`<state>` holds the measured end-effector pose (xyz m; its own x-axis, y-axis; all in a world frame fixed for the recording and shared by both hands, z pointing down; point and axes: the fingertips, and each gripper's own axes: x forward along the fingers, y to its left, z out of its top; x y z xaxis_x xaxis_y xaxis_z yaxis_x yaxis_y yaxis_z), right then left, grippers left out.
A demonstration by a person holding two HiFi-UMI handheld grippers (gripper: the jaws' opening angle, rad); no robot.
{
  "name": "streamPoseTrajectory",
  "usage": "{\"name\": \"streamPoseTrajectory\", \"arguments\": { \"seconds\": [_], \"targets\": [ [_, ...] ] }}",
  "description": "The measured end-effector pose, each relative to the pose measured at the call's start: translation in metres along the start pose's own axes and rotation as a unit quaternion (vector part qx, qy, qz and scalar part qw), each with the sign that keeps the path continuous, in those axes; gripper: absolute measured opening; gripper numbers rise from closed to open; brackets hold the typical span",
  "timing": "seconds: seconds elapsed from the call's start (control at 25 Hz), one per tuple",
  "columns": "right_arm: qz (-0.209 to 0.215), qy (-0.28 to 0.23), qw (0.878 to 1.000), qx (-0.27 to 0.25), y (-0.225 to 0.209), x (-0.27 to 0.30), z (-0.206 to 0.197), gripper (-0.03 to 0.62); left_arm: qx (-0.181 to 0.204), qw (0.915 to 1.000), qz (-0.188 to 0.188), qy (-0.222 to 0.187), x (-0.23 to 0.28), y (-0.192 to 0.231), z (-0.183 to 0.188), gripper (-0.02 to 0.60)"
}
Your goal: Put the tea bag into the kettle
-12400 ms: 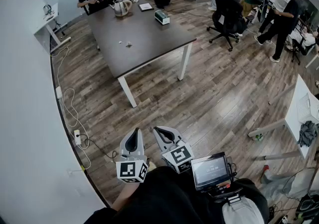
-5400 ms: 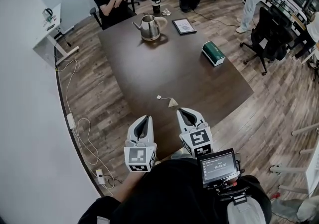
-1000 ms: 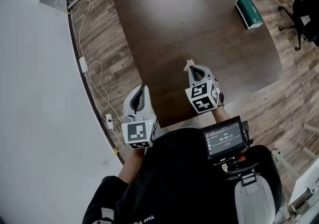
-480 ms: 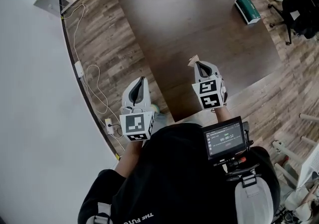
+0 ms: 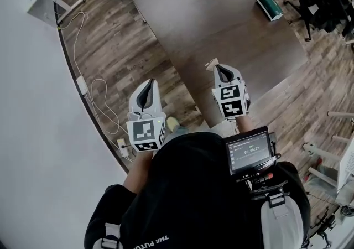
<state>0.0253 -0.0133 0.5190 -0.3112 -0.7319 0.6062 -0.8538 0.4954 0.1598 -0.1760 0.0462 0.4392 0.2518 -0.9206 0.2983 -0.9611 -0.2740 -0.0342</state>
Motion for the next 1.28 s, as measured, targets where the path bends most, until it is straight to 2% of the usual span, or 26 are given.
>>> {"name": "streamPoseTrajectory", "arguments": {
  "seconds": [0.28,0.44,0.8,1.04,1.2,1.28],
  "targets": [
    [-0.032,-0.005,0.999,0.021,0.019,-0.013,0.012,0.008,0.002,0.9999,-0.011,0.000,-0.024,0.037,-0.010,0.005],
    [-0.035,-0.002,0.999,0.019,0.035,-0.007,0.018,0.008,-0.009,0.9999,0.005,0.009,-0.040,0.067,-0.022,0.005],
    [-0.029,-0.004,0.999,0.014,0.058,0.001,0.035,0.008,-0.010,0.9997,0.021,0.005,-0.055,0.098,-0.021,0.005],
    [-0.021,-0.003,1.000,0.022,0.055,0.044,0.049,0.008,-0.007,0.9996,0.015,0.023,-0.018,0.116,-0.025,0.005],
    [-0.024,-0.008,0.999,0.029,0.058,0.030,0.046,0.008,0.000,0.9998,0.002,0.019,-0.022,0.106,-0.024,0.005],
    [-0.026,-0.005,0.999,0.033,0.053,0.043,0.051,0.008,0.002,0.9998,-0.007,0.018,-0.002,0.111,-0.021,0.005]
  ]
}}
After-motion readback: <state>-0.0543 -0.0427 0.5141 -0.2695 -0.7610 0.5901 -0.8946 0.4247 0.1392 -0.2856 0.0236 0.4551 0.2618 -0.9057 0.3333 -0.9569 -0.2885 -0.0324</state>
